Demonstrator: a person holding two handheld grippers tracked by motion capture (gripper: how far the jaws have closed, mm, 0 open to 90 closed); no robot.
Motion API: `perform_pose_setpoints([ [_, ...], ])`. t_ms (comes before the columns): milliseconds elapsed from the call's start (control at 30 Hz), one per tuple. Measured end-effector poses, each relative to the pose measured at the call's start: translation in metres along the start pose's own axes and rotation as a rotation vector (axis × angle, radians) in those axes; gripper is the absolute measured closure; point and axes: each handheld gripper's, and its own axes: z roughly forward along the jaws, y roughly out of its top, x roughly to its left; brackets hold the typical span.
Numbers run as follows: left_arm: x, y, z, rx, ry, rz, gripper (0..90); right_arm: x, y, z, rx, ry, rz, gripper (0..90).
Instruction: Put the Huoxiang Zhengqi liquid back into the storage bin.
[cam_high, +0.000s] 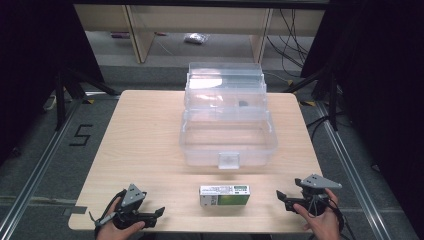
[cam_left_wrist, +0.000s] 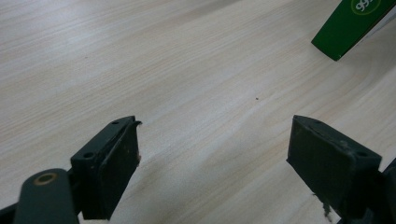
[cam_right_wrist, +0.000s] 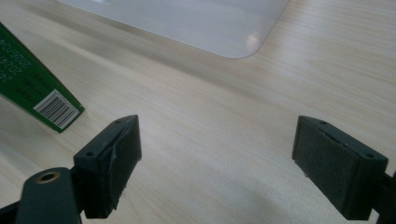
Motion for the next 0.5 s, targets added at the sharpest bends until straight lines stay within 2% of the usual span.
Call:
perform_pose_setpoints([
  [133,0.0,0.0,0.0,0.001,0.004,-0.004,16.0,0.001,0.002,0.0,0.006,0.007,-0.012,17.2],
  [167,0.0,0.0,0.001,0.003,0.002,-0.005,16.0,0.006,0.004,0.0,0.025,0.022,0.01,18.0],
  [200,0.0,-0.001,0.001,0.001,0.005,-0.008,16.0,0.005,0.006,-0.001,0.019,0.031,-0.021,18.1],
  [367,0.0,0.0,0.001,0.009,0.008,-0.011,16.0,0.01,0.013,-0.004,0.028,0.042,-0.044,18.9],
  [400,0.0,0.0,0.001,0.008,0.008,-0.015,16.0,0.011,0.018,-0.004,0.032,0.066,-0.079,19.4],
  [433,0.001,-0.001,0.002,0.006,0.007,-0.01,16.0,0.011,0.02,-0.005,0.037,0.065,-0.091,19.5],
  [467,0.0,0.0,0.002,0.004,0.01,-0.013,16.0,0.014,0.023,-0.007,0.04,0.072,-0.078,19.6],
  [500,0.0,0.0,0.002,0.006,0.012,-0.012,16.0,0.014,0.026,-0.008,0.032,0.075,-0.115,19.8],
])
